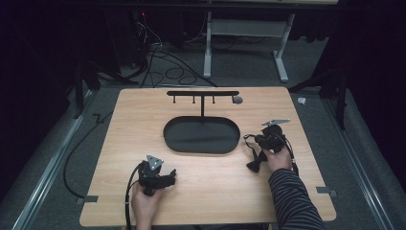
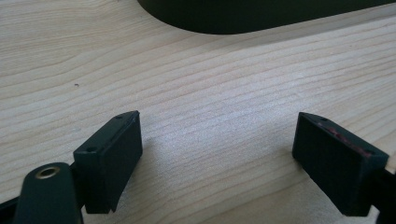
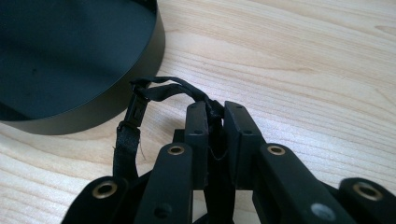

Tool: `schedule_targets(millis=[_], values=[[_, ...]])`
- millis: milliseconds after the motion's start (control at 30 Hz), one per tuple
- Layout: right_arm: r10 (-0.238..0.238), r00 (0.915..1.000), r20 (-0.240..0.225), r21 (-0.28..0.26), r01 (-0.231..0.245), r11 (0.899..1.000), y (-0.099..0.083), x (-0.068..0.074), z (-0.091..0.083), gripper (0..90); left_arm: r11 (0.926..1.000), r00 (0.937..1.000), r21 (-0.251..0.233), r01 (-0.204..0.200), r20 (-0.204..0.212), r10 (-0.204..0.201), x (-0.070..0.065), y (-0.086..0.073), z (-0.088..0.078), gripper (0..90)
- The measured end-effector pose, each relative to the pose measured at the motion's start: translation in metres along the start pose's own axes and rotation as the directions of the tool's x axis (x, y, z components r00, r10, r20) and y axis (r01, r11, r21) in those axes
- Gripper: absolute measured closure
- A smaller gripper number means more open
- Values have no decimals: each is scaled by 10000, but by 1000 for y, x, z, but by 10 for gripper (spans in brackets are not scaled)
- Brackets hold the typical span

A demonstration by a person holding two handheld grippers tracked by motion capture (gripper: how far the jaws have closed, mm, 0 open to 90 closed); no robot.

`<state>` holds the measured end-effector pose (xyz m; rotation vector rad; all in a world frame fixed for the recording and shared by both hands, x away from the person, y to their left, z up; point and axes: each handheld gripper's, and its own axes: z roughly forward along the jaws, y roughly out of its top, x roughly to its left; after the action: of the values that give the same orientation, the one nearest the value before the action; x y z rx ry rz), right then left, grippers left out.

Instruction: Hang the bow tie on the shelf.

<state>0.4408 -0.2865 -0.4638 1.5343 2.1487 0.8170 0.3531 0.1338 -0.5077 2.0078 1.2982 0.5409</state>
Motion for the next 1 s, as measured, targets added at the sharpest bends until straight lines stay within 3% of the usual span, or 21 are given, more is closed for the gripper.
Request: schedule_targets(millis=[1000], values=[[-199, 9987, -464, -803, 161, 9966, 4, 5, -27, 821, 10000, 10000, -5, 3, 1, -3, 0, 0, 0, 163]])
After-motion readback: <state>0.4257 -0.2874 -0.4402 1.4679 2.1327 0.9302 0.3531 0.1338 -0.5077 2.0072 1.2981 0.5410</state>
